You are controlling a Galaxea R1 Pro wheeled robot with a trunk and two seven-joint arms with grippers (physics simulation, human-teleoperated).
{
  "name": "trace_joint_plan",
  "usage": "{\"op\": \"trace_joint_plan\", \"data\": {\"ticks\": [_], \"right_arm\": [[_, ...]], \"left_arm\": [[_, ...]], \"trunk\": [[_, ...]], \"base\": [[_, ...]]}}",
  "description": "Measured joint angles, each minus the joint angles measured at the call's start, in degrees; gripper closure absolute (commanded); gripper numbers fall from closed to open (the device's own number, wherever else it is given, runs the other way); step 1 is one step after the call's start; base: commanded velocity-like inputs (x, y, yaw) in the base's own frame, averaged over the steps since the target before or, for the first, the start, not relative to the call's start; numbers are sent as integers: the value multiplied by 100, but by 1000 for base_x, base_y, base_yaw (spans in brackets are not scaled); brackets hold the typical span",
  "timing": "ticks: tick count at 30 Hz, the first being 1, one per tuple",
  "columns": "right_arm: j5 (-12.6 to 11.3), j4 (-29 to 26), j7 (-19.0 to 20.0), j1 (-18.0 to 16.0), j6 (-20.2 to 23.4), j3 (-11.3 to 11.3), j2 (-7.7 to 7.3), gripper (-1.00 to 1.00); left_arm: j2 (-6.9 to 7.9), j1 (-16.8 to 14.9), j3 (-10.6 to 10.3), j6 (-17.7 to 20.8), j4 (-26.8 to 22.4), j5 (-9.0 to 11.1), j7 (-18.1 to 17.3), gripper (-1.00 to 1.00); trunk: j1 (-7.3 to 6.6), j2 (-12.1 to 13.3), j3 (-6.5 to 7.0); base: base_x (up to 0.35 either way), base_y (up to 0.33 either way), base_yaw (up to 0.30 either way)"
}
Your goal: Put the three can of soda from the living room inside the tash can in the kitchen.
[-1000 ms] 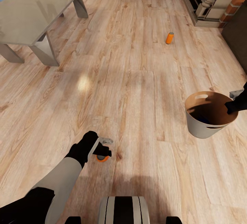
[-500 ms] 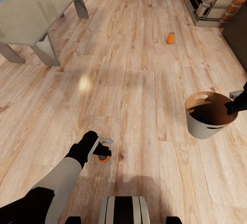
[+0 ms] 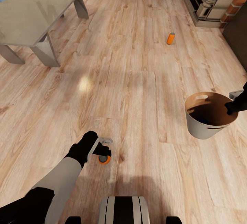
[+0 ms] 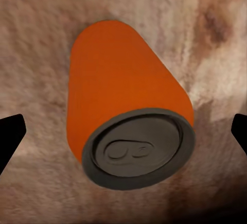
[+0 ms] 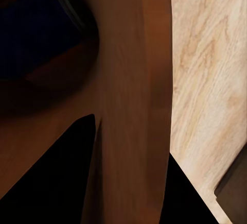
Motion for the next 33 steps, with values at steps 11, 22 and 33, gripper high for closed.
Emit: {"op": "trace_joint_plan", "data": {"ticks": [11,22,33], "right_arm": [[-3,0,1,2,4,-3,7,100],[-7,0,0,0,4,-3,9,100],[-8,0,0,8,4,-2,9,100]], "left_arm": [[-18,0,0,-4,0,-2,5,-100],[-24,0,0,4,-5,3,-4,-100],[-24,-1,0,0,-1,9,-35,100]], "trunk": [[16,-8,-133],[15,-8,-133],[15,-8,-133]], "base": [[1,0,0],[0,0,0],[1,0,0]]}}
